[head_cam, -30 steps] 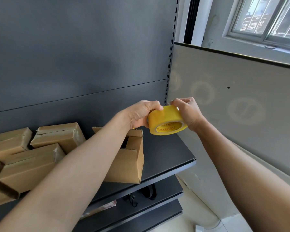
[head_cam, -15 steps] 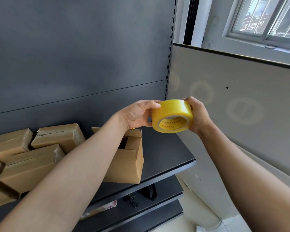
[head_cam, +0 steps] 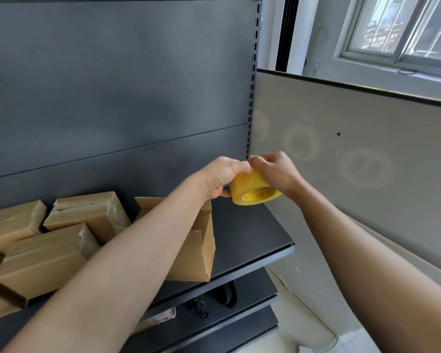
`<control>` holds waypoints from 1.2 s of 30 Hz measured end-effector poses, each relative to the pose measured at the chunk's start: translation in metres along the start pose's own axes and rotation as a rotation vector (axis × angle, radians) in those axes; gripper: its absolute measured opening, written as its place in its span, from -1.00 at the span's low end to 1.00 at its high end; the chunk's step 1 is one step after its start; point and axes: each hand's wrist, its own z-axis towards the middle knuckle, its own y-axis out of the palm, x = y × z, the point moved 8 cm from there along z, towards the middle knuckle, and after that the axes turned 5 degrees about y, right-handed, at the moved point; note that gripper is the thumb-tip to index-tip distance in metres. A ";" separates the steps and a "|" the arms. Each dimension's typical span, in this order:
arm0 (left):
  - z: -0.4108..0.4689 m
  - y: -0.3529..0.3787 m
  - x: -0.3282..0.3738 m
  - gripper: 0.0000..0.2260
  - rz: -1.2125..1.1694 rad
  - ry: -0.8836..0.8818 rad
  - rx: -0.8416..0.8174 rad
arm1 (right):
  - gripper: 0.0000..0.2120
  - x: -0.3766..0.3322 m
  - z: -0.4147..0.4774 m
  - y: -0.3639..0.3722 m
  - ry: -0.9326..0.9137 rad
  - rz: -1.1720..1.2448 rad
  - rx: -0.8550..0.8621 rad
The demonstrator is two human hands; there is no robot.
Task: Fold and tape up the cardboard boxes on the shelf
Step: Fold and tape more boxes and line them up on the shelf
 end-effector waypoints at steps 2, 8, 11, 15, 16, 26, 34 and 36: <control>-0.001 0.003 0.001 -0.96 -0.011 0.008 -0.027 | -0.68 0.006 0.003 -0.007 0.049 0.083 0.048; 0.000 0.002 0.008 -0.94 -0.062 0.036 -0.065 | -0.74 0.032 0.005 -0.018 0.204 0.442 0.062; 0.002 0.002 0.006 -0.91 -0.096 0.035 -0.097 | -0.80 0.046 0.002 -0.017 0.283 0.602 0.072; 0.001 0.007 0.001 -0.91 -0.212 0.035 -0.178 | -0.70 0.060 0.002 -0.007 0.304 1.076 -0.048; 0.000 0.009 0.000 -0.92 -0.237 0.035 -0.208 | -0.67 0.058 0.002 -0.005 0.283 1.179 -0.097; 0.005 0.008 -0.010 -0.69 -0.043 -0.092 -0.081 | -0.70 0.040 0.008 -0.022 0.160 0.353 -0.023; 0.006 0.014 -0.001 -0.94 0.040 -0.041 -0.003 | -0.81 0.031 0.016 -0.022 0.118 0.206 0.065; 0.007 0.011 0.000 -0.93 0.008 -0.022 -0.016 | -0.80 0.039 0.015 -0.028 0.167 0.302 0.085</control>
